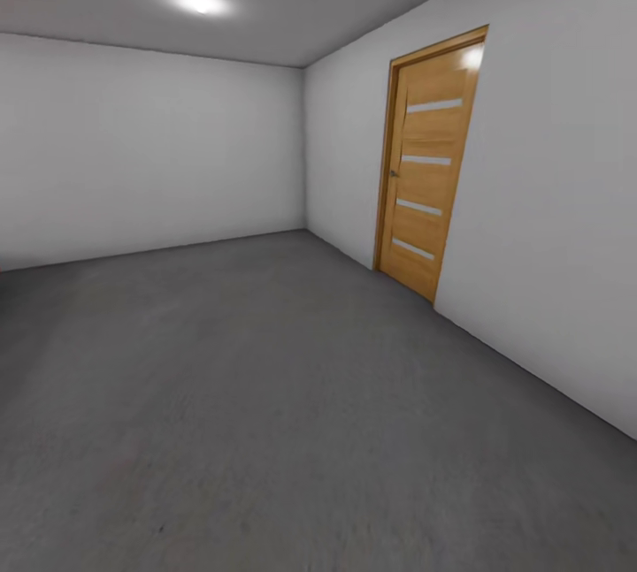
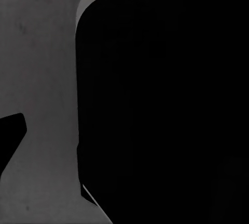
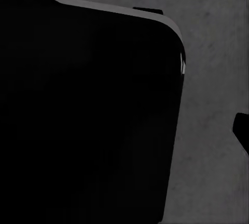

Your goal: Move the two storage containers from the living room to the garage. In the garage, place one container on the floor and stack the other container on top of it (either order is fine).

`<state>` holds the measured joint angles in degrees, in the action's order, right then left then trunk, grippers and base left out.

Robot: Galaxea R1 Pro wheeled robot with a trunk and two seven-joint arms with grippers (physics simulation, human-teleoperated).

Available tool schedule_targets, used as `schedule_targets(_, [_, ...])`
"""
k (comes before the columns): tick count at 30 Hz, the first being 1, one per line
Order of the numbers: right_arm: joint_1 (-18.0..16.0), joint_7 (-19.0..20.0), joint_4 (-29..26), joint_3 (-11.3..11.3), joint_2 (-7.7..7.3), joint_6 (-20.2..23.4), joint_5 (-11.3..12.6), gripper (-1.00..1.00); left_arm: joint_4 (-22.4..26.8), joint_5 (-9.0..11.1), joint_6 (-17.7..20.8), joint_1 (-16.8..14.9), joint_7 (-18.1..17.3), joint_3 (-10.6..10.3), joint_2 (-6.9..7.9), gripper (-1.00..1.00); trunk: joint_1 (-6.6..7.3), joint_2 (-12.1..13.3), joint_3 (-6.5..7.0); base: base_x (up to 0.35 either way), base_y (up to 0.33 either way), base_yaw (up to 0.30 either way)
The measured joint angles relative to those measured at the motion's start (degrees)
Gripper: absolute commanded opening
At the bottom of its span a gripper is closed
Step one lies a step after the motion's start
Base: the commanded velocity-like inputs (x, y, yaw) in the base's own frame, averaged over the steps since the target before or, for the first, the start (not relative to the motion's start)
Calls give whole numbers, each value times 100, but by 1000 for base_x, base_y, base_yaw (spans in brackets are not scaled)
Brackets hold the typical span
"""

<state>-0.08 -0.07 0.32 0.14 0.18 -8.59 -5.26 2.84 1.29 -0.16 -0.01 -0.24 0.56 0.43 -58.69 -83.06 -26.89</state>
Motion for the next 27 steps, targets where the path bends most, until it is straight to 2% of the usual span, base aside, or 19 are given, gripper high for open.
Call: schedule_targets(27, [0, 0, 0, 0, 0, 0, 2, 100, 1, 70, -7, 1, 5, 2, 0, 100, 0, 0, 0, 318, -94, 0])
